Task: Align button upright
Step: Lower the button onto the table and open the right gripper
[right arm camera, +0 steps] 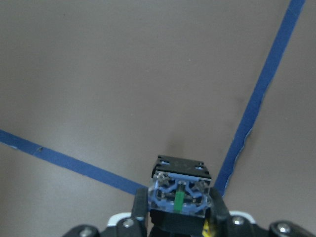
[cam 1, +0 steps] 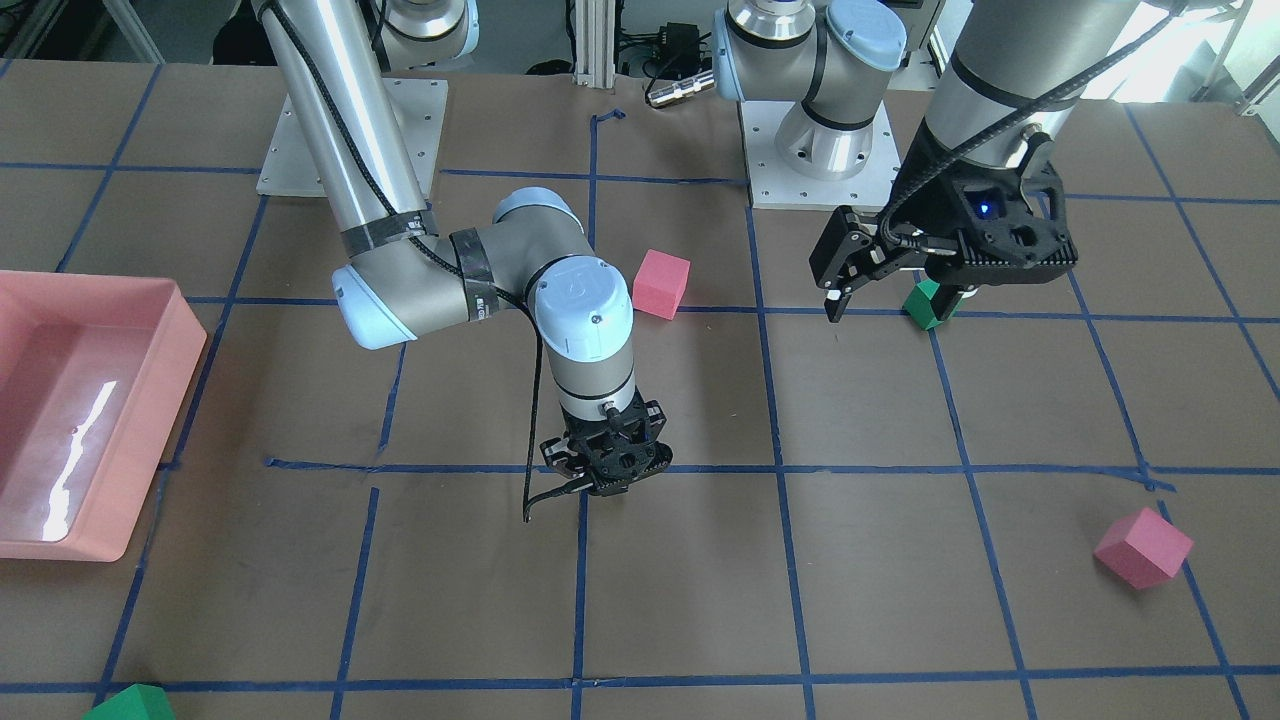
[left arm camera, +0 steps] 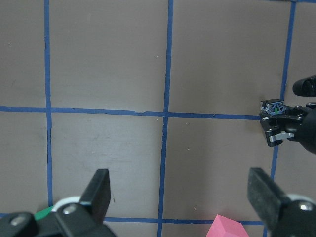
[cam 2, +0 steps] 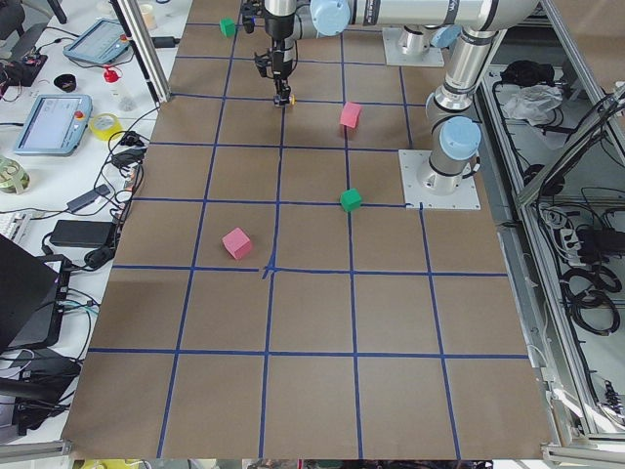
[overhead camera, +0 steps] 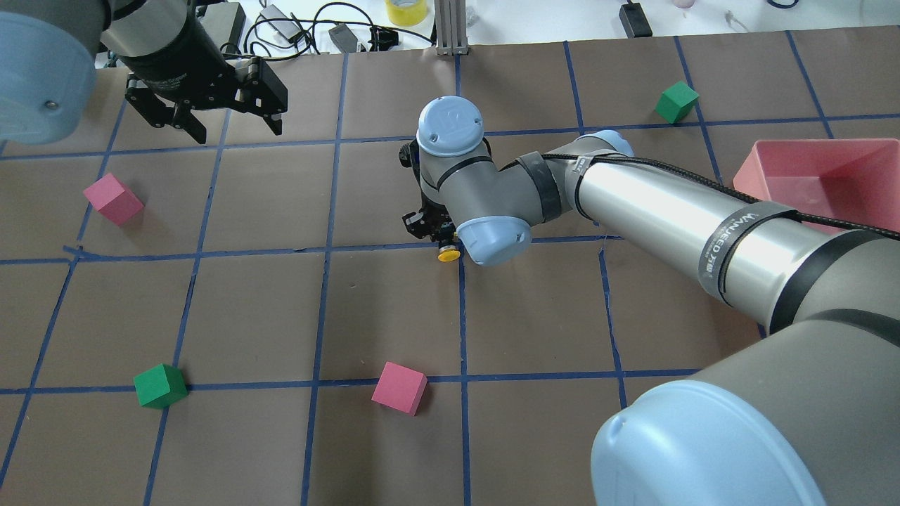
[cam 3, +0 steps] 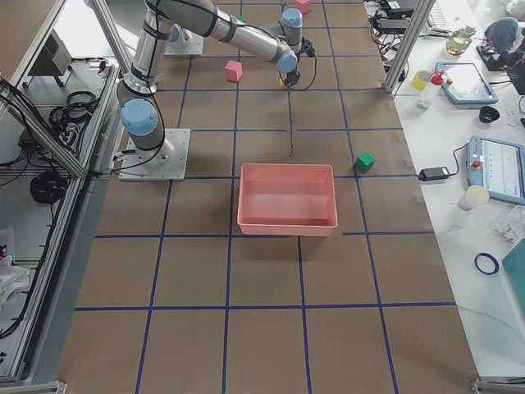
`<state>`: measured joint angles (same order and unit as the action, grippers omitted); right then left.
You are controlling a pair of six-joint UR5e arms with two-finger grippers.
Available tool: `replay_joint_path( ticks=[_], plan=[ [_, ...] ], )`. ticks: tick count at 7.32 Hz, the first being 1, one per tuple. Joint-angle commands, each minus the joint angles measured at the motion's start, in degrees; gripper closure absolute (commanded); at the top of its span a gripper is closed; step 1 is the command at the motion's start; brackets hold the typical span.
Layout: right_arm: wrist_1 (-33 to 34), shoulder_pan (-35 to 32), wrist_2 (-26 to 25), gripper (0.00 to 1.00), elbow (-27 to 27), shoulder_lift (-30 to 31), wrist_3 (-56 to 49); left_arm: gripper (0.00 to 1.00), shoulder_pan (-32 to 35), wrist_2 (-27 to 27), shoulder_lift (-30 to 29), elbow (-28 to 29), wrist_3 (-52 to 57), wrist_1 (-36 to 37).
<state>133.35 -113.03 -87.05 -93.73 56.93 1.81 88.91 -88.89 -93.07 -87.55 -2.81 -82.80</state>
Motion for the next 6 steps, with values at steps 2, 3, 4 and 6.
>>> replay_joint_path(
  ticks=[2,3,4,6],
  plan=[
    [-0.02,0.09,0.12,0.00,0.04,0.46,-0.14,0.00,-0.05,-0.23,0.00,0.10,0.17,0.00],
    [-0.11,0.09,0.04,0.00,0.22,1.07,-0.32,0.00,-0.05,0.03,0.00,0.10,0.17,0.00],
    [-0.37,0.52,-0.14,0.00,0.39,2.55,-0.84,0.00,-0.05,0.03,0.00,0.01,-0.09,0.09],
    [-4.83,3.58,-0.14,0.00,0.04,6.33,-1.19,0.00,0.13,-0.58,0.26,-1.39,-0.01,2.02]
  ],
)
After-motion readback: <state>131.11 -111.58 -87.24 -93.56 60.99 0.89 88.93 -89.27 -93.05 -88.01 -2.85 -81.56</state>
